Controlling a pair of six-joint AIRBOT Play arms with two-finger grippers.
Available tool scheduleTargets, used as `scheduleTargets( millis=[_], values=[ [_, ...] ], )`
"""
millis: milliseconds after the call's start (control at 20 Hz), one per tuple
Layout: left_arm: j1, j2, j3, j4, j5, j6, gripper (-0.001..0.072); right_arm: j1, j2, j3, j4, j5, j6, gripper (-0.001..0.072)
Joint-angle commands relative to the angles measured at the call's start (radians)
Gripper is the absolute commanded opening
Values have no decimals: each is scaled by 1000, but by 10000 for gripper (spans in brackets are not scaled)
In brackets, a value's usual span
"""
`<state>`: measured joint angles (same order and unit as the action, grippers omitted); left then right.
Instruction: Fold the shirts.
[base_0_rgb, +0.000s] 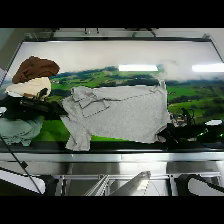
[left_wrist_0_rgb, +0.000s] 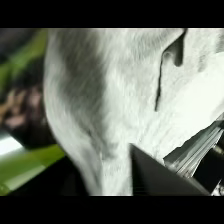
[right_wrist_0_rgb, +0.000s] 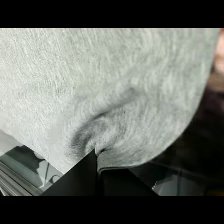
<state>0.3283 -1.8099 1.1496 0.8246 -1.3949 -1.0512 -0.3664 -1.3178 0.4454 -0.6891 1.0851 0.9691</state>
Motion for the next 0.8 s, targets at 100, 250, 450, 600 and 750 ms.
scheduleTargets(
  millis=[100,250,450,600,750],
  values=[
    [-63,-44,105,10,-186,10,20,-1,19,13,21,126,-19,11],
    [-23,60,107,-72,-290,10,21,-24,108,82,56,293,-23,11],
    [35,284,107,-489,-468,14,21,-136,309,290,405,496,-47,11],
    [64,500,108,-804,-464,33,23,-237,409,495,715,529,-58,11],
    [137,677,108,-1096,-461,48,24,-330,472,680,918,463,-58,11]
  ],
)
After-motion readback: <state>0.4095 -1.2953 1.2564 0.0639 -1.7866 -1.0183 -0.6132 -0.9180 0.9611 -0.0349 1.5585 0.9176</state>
